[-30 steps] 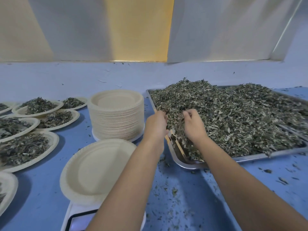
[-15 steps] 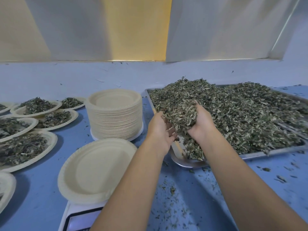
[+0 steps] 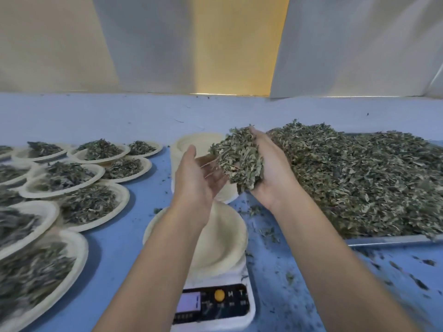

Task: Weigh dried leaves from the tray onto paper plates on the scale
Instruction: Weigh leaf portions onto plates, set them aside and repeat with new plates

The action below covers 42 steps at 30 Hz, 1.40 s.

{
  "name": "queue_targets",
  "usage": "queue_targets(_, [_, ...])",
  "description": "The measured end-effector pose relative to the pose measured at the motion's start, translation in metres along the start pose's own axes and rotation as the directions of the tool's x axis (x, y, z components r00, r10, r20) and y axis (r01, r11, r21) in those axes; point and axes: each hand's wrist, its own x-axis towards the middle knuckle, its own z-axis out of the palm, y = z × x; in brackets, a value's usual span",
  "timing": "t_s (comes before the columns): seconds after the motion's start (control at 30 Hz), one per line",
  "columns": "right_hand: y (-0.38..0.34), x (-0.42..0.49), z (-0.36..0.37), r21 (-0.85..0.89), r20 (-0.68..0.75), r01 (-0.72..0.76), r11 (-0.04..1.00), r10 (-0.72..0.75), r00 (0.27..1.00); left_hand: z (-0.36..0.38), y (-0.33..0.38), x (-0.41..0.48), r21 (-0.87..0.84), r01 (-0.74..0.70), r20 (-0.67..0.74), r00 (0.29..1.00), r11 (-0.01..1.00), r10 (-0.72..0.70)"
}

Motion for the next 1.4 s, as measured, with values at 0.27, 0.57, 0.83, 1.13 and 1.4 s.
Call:
queue_targets(0.27, [0.035,-0.007,0.029,-0.572,0.252,0.306,0.761,-0.192,0.949,-0.041,0.021,0.0,0.149,-0.17,-0.128,0.974,0.974,0.19])
queue_targets(0.57, [0.061,-0.017,0.023,-0.809,0.515,0.488,0.328,-0.007,0.857,-0.051,0.026,0.004,0.194,-0.159,-0.178,0.965,0.968,0.194])
queue_targets(0.83, [0.066,-0.023,0.021,-0.862,0.486,0.433,0.262,0.19,0.853,-0.055,0.028,0.0,0.196,-0.122,-0.163,0.974,0.973,0.155])
queue_targets(1.13, [0.06,-0.025,0.021,-0.827,0.519,0.454,0.33,0.139,0.844,-0.056,0.028,0.0,0.19,-0.12,-0.179,0.972,0.974,0.155])
queue_targets(1.4, [0.054,-0.022,0.022,-0.689,0.407,0.368,0.624,-0.085,0.909,-0.058,0.029,0.002,0.193,-0.111,-0.203,0.968,0.975,0.15])
